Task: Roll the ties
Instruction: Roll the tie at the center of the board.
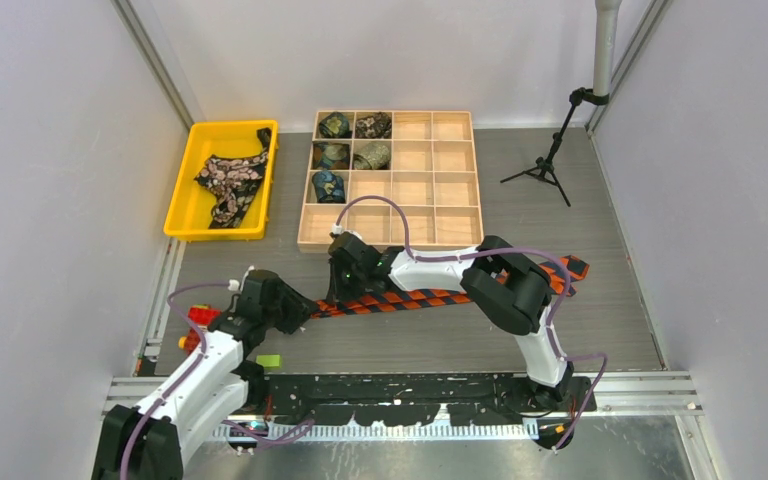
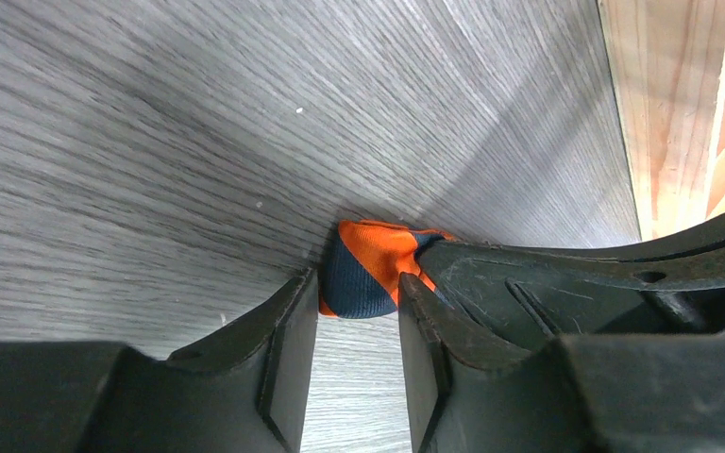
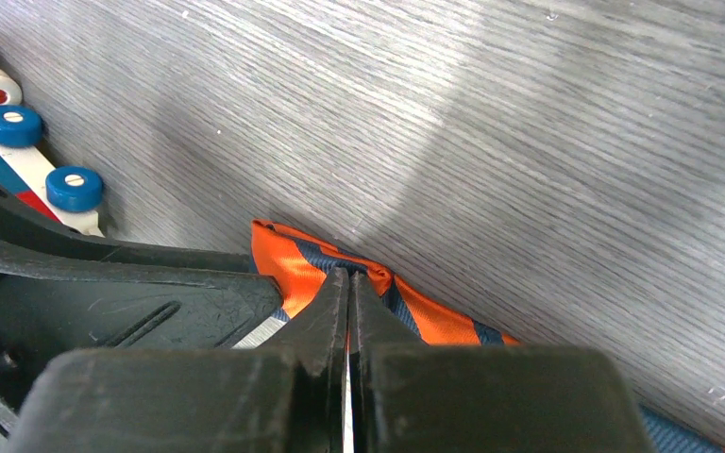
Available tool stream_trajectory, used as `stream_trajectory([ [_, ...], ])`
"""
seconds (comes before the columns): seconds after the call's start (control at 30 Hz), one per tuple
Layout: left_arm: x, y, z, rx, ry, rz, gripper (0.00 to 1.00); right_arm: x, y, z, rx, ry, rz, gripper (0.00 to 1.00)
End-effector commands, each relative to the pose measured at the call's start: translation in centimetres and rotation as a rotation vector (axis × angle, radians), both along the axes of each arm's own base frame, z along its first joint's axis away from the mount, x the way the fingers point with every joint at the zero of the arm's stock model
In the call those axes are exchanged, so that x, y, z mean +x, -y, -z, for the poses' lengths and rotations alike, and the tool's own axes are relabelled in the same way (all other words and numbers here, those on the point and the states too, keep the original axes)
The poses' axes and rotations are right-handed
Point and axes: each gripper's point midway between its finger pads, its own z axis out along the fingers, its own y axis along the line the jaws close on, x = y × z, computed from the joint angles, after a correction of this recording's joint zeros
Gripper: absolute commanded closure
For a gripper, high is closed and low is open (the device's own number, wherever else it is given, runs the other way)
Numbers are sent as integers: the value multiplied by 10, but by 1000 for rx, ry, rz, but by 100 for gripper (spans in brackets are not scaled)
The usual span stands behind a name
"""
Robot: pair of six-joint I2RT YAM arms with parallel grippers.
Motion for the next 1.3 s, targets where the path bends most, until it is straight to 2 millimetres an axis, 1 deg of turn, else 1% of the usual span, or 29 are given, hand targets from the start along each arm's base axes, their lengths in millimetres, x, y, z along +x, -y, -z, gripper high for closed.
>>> stream_trajectory([
  [0.0, -15, 2, 16, -15, -68, 23, 63, -13, 27, 28, -119, -42, 1, 100],
  [0.3, -12, 1, 13, -15, -46, 17, 69, -13, 28, 27, -117, -40, 5, 100],
  [0.4, -9, 1, 12, -16, -33, 15, 73, -12, 27, 26, -114, -40, 7, 100],
  [0.5, -7, 2, 11, -20, -23, 19, 79, -13, 27, 26, -113, -42, 6, 100],
  [0.67, -4, 2, 6, 7, 10, 62, 99, -11, 26, 22, -104, -36, 8, 100],
  [0.8, -2, 1, 2, 42, 22, 105, 100, -7, 19, 5, -83, -18, 3, 98],
  [0.93, -2, -1, -3, 81, 34, 146, 100, -2, 13, -19, -69, 13, -11, 87],
  [1.03, -1, -4, -7, 116, 43, 171, 100, 2, 11, -39, -53, 42, -15, 82],
  [1.13, 0, -6, -11, 141, 49, 186, 100, 2, 10, -53, -37, 55, -21, 80],
  [1.27, 1, -8, -14, 157, 54, 193, 100, -1, 8, -62, -20, 61, -21, 80],
])
